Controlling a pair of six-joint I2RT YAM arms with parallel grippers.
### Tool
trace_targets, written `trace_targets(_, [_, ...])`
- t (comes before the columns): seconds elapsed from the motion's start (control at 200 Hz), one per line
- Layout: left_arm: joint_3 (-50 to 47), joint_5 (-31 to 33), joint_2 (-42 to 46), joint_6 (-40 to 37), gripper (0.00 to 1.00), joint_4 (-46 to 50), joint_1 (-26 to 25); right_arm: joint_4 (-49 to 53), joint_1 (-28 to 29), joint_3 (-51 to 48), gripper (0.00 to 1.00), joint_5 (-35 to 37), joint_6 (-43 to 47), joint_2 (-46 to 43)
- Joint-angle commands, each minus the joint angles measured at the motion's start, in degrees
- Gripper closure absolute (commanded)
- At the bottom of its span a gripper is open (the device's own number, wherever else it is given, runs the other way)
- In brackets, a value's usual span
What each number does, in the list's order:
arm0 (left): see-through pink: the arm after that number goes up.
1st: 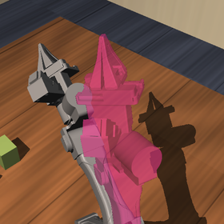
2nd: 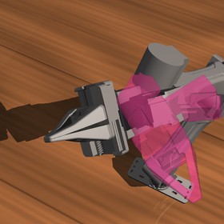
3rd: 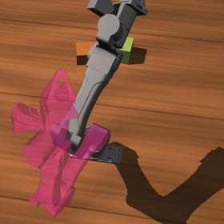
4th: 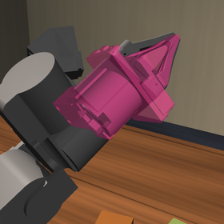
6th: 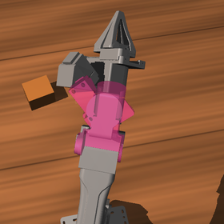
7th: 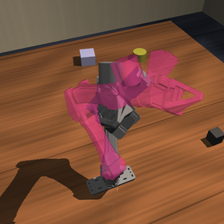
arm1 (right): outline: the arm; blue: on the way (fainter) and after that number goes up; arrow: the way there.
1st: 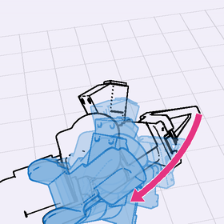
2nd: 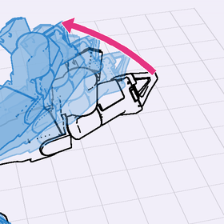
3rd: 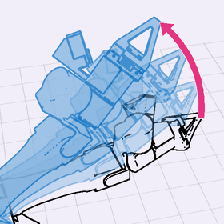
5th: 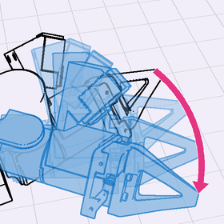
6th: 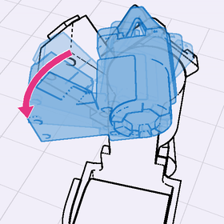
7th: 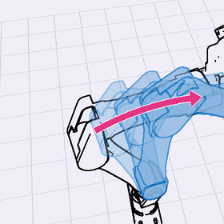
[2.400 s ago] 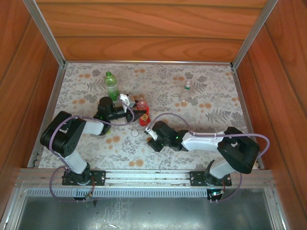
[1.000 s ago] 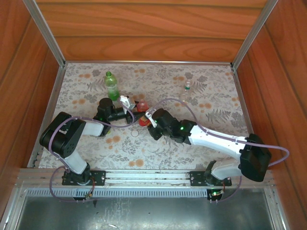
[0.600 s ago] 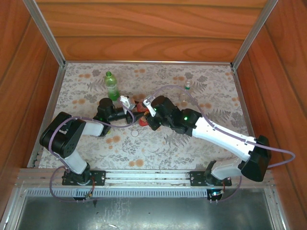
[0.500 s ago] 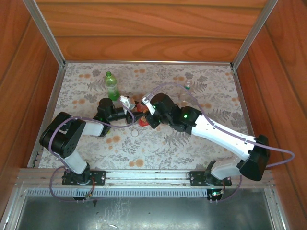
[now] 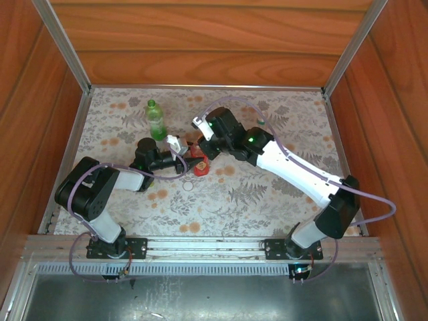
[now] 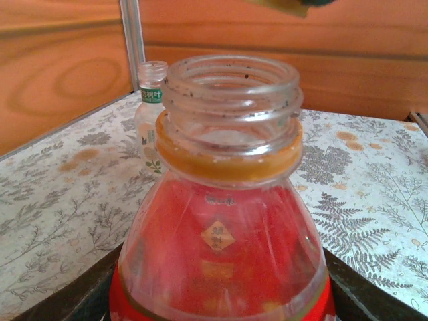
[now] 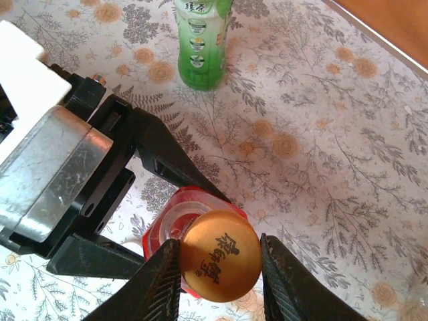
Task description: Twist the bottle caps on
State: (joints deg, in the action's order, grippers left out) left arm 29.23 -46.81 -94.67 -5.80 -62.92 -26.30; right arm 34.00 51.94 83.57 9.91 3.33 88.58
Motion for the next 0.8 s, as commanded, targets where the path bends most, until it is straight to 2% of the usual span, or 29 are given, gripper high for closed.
trace_targets(0.0, [-0.7, -1.0, 0.1, -1.0, 0.41, 1.2, -0.3, 1.8, -0.5, 1.7, 0.66, -3.1, 1.1, 1.7])
trace_targets(0.625, [0.0, -0.5, -0.4, -1.1, 0.42, 1.3, -0.3, 3.9, -0.6, 1.8, 0.66, -8.4, -0.2, 3.6])
trace_targets(0.795, [0.0, -1.0, -0.5, -1.1, 0.42, 1.3, -0.3, 4.8, -0.7, 2.7, 0.66, -7.4, 0.2, 4.6])
